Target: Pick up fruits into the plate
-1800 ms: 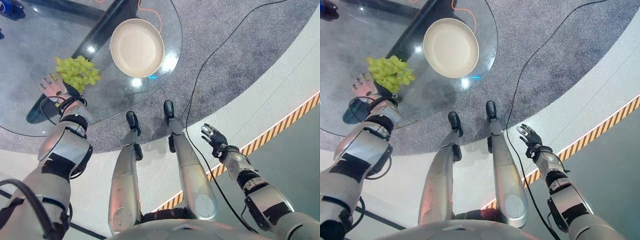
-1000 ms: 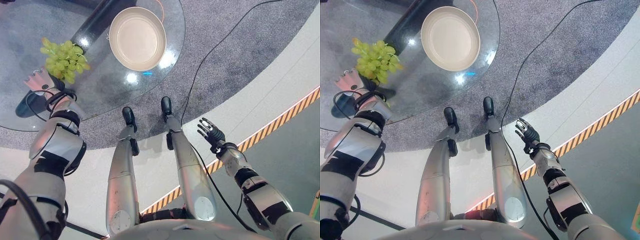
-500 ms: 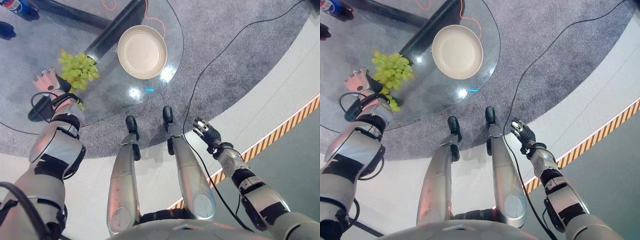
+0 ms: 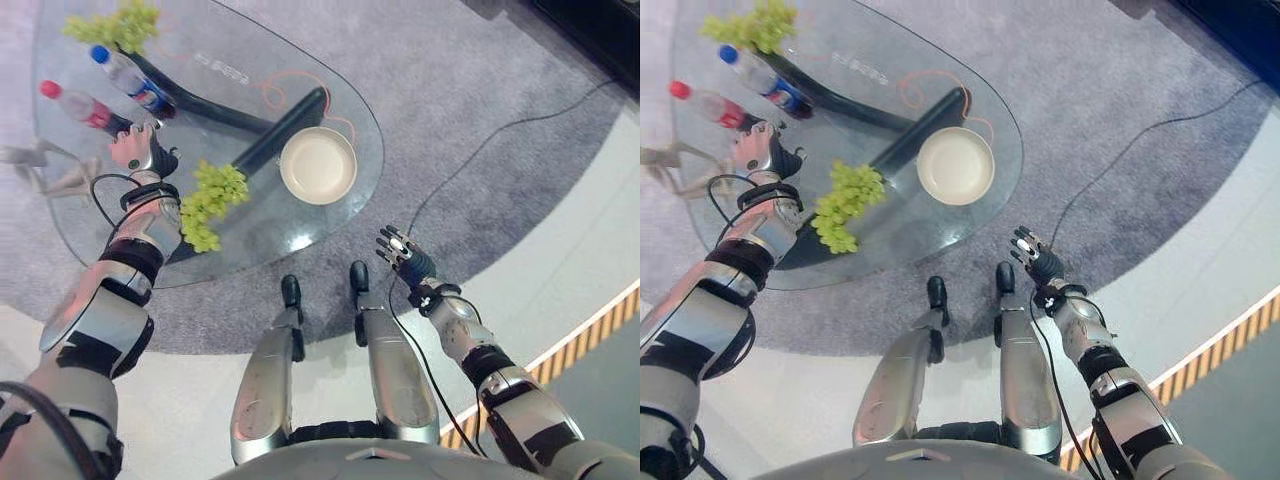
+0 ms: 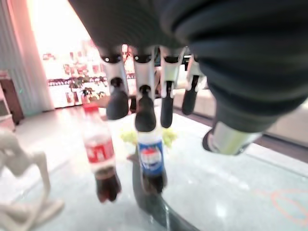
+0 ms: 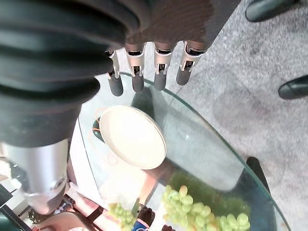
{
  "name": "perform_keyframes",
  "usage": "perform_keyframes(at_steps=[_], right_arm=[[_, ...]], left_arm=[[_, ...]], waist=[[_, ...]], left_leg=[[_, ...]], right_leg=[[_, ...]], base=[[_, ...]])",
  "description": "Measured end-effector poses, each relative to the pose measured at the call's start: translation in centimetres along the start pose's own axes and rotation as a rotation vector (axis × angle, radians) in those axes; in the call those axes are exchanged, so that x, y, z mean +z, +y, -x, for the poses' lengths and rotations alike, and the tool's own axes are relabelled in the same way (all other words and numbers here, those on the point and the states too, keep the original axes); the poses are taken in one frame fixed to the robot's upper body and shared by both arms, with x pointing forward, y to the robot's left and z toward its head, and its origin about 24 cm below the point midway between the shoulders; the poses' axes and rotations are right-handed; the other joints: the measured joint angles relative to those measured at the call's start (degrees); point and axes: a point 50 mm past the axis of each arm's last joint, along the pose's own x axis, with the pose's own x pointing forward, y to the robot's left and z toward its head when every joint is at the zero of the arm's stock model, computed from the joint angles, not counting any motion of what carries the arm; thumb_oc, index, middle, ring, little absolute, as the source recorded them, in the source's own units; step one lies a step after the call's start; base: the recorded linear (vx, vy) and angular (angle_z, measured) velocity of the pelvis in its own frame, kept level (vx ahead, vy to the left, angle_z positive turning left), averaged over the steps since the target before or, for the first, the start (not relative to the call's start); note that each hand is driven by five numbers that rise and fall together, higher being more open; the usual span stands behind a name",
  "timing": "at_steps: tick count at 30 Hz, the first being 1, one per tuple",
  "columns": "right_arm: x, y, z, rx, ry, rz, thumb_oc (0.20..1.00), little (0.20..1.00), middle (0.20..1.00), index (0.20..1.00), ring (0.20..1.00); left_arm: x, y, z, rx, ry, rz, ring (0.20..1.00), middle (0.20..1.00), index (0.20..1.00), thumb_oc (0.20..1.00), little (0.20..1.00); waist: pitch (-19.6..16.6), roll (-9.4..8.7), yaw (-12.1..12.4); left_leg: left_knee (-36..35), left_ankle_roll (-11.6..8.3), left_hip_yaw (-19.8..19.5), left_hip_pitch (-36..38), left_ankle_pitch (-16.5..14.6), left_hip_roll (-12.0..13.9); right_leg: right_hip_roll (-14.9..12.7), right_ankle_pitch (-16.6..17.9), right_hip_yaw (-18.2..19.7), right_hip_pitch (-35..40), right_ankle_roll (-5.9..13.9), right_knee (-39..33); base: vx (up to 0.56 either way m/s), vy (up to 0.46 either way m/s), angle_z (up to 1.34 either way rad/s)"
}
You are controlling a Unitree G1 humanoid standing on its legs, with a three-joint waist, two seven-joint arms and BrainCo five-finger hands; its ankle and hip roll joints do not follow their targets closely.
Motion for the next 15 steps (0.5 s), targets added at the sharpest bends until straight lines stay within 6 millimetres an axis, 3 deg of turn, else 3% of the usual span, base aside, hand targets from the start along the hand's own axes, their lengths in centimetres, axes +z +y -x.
perform_keyframes(at_steps=[3,4,5,15], right_arm=[[-0.5,-0.6,0.5,-0.032,0.020,-0.003,1.000,1.000,1.000,1.000,1.000],[-0.4,-0.7,0.7,-0.038,0.020,0.000,1.000,1.000,1.000,1.000,1.000],[-0.4,-0.9,0.9,-0.051,0.019,-0.004,1.000,1.000,1.000,1.000,1.000],[-1.0,-1.9,1.7,-0.092,0.045,-0.027,1.000,1.000,1.000,1.000,1.000]], left_arm=[[-0.6,-0.9,0.7,-0.039,0.003,-0.009,0.200,0.200,0.200,0.200,0.200],[-0.8,-1.3,1.0,-0.056,0.004,-0.009,0.529,0.529,0.529,0.529,0.529],[-1.1,-1.6,1.4,-0.074,0.006,-0.003,1.000,1.000,1.000,1.000,1.000],[-2.0,-3.6,3.0,-0.180,0.041,0.066,1.000,1.000,1.000,1.000,1.000]], waist=[[-0.16,0.30,0.16],[-0.16,0.30,0.17],[-0.16,0.30,0.16],[-0.17,0.29,-0.08]], left_leg=[[-1.29,-0.19,-0.41,1.66,0.56,0.04],[-1.94,-0.17,-0.46,2.25,0.90,0.05],[-2.33,-0.14,-0.50,2.72,1.08,0.09],[-3.65,-0.40,-0.05,3.47,1.70,0.50]], right_leg=[[0.03,-0.17,-0.46,1.17,-0.16,-0.05],[0.03,-0.18,-0.51,1.54,-0.17,-0.15],[0.06,-0.18,-0.56,1.95,-0.17,-0.35],[0.60,-0.36,-0.28,2.04,0.10,-0.83]], base=[[0.06,-0.031,0.08],[0.06,-0.030,0.04],[0.06,-0.024,0.02],[0.01,0.001,-0.02]])
